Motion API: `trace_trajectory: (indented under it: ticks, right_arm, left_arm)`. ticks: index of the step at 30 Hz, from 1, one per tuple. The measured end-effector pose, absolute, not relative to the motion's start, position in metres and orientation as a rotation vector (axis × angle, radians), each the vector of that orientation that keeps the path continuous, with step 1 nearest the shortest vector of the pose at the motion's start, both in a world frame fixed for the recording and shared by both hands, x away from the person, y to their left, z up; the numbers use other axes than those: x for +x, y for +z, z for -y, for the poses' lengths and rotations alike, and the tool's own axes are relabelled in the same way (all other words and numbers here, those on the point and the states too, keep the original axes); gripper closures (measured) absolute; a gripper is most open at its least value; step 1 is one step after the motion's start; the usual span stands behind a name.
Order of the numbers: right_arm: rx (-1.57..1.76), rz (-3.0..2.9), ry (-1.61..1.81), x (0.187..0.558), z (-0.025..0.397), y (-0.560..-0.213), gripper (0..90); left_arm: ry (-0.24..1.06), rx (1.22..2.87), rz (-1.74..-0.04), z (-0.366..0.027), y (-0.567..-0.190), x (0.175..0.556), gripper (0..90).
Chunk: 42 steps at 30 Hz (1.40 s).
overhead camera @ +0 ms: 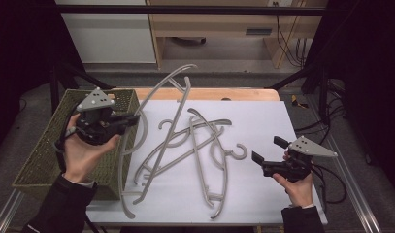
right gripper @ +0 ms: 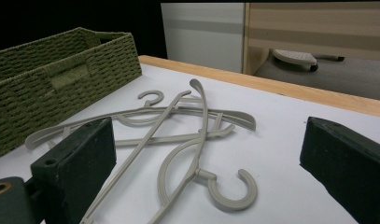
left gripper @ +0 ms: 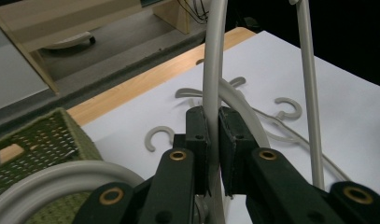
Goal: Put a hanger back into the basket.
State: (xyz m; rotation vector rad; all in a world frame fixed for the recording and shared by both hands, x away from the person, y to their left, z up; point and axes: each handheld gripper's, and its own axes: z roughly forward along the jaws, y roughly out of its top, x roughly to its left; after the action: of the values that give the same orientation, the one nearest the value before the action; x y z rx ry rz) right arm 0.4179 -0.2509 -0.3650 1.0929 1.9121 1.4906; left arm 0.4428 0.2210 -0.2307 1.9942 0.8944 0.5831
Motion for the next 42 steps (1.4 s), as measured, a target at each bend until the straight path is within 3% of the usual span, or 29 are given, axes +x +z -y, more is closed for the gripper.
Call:
trace_trajectory:
  ticks: [11, 19, 42]
  right_arm:
    - [1.093, -1.917, 1.489, 0.419, 0.250, -0.366, 3.8]
    - [1.094, -1.915, 1.486, 0.419, 0.250, -0.366, 3.4]
    - [1.104, -1.927, 1.481, 0.421, 0.248, -0.369, 3.5]
  left_arm:
    - [0.695, 1.985, -0.973, -0.264, -0.212, 0.466, 83.0]
    - [0.700, 1.994, -1.036, -0.291, -0.212, 0.482, 82.9]
    - [0.835, 2.132, -1.114, -0.335, -0.186, 0.500, 83.0]
